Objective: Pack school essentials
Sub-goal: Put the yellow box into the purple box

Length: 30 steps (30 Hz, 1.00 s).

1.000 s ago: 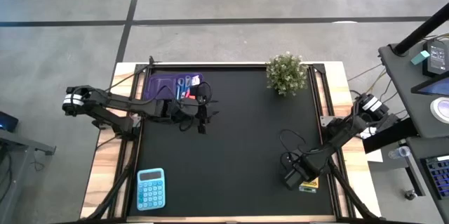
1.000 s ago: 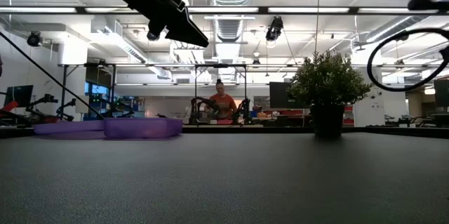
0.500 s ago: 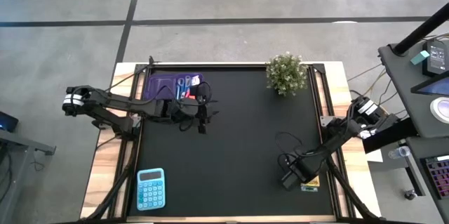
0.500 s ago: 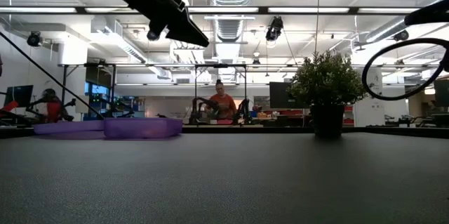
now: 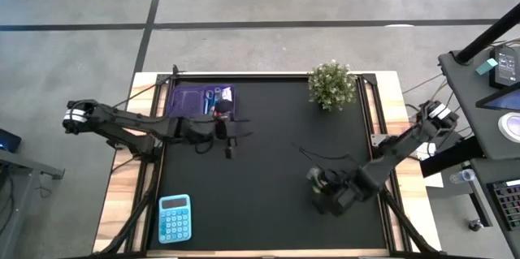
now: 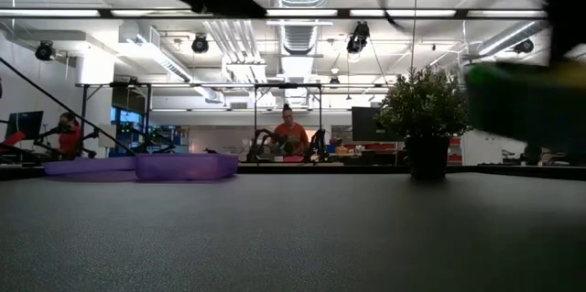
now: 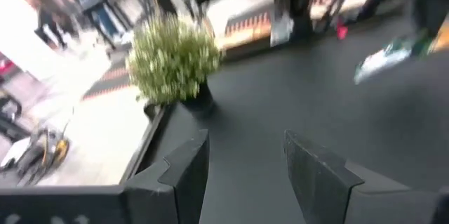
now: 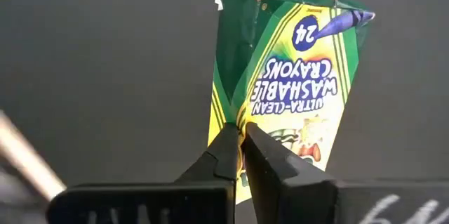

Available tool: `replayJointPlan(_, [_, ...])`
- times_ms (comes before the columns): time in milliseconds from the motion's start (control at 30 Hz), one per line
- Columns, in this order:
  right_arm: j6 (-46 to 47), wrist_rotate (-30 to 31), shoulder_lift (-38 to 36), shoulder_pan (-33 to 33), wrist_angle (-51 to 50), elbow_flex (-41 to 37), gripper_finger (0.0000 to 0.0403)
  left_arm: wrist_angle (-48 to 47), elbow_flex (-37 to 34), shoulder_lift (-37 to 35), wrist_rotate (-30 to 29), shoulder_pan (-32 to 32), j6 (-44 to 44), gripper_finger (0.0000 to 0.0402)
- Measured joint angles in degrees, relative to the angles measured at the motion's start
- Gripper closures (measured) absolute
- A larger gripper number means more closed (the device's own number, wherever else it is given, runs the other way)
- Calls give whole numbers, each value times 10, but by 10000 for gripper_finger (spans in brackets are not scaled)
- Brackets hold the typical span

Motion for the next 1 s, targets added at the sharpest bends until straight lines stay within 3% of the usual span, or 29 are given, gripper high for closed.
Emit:
replayJointPlan(133, [-208,90,-24,-50,81,13,393,63,-52,-59,2,-18,0,235])
replayJointPlan(267, [-448,110,-18,-120,161,24,393,125,-92,-116,0,-24,0,235])
replayJointPlan(633, [-1043,96,94,-316,420,51,394,168,-122,-248,-24,-24,4,235])
replayJointPlan(867, [-1391,52,212,-391,439,135,394,168,-123,-296,-48,-24,18,235])
replayJointPlan(1000, [-1533,49,282,-418,438,203,394,162,-123,-310,-48,-24,18,235])
